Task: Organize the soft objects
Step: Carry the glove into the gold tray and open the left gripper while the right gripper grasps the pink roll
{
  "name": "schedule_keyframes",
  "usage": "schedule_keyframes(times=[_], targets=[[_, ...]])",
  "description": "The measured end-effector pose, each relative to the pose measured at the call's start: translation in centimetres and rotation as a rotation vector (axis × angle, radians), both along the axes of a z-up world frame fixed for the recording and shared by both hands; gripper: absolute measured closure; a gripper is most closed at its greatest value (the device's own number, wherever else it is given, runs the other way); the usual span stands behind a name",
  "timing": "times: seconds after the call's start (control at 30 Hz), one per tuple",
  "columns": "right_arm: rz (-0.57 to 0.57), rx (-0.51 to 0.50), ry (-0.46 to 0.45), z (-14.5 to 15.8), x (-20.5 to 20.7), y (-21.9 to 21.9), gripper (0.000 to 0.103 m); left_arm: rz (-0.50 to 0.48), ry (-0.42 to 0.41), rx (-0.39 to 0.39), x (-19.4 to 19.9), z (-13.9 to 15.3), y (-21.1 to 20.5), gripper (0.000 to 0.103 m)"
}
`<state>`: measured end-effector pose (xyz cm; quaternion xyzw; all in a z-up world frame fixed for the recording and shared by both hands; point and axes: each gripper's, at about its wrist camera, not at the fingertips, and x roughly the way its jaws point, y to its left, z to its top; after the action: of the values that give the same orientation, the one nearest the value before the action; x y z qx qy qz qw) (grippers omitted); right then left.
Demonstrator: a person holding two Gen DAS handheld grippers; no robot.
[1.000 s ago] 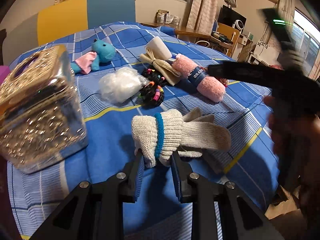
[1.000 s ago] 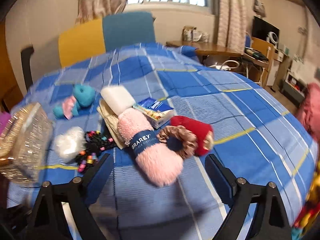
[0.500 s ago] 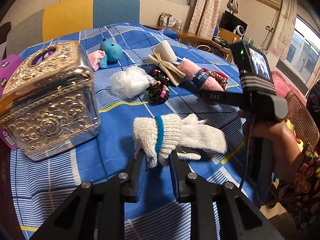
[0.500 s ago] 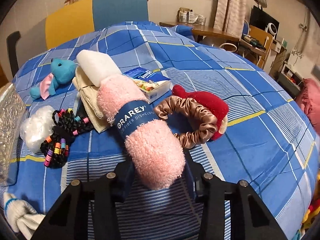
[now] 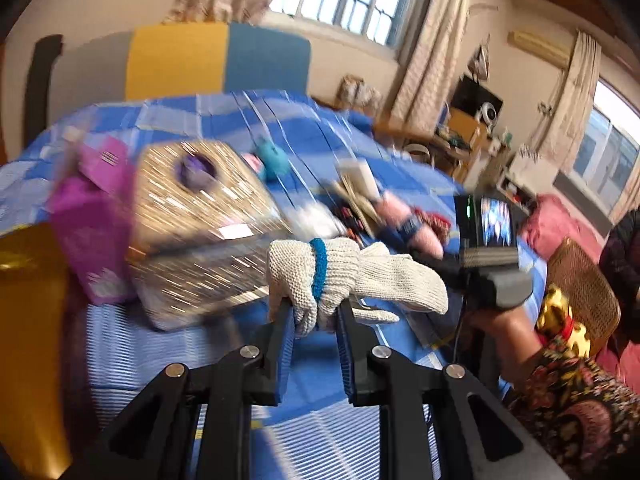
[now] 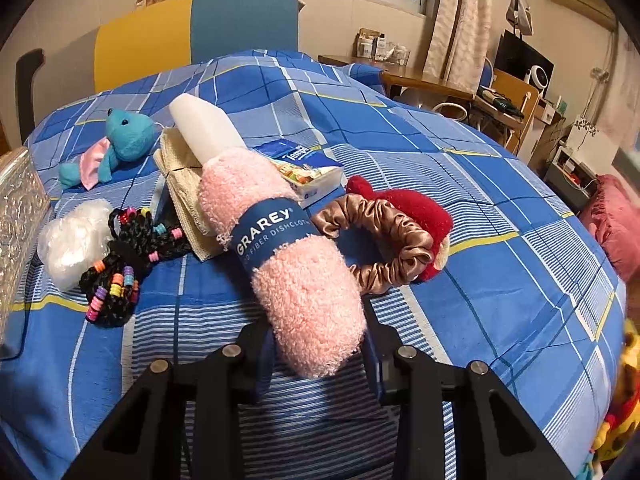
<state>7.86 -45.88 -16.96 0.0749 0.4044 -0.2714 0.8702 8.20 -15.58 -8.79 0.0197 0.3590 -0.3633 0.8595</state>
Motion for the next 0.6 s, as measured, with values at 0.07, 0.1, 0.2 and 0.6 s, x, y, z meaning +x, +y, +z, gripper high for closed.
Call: schedule_keyframes(times=[0.07, 0.1, 0.2, 0.6], targets=[[0.0, -0.006, 0.002, 0.0, 0.0, 0.1, 0.066, 0.046, -0.017, -0.034, 0.7, 1.6, 2.5, 0.084], [0.0, -0.011, 0.001, 0.0, 0.0, 0.2, 0.066, 0.067, -0.025, -0.044, 1.1, 2.2, 3.5, 0.084], [0.004, -0.024, -0.002, 0.2, -0.2, 0.6, 0.067, 0.151, -0.045, -0.069, 2.9, 3.6, 7.4, 0.084], [0.01, -0.089, -0.023, 0.7, -0.9, 2.5, 0.067, 0.473, 0.033, 0.004, 12.6, 1.3, 21.3, 0.084]])
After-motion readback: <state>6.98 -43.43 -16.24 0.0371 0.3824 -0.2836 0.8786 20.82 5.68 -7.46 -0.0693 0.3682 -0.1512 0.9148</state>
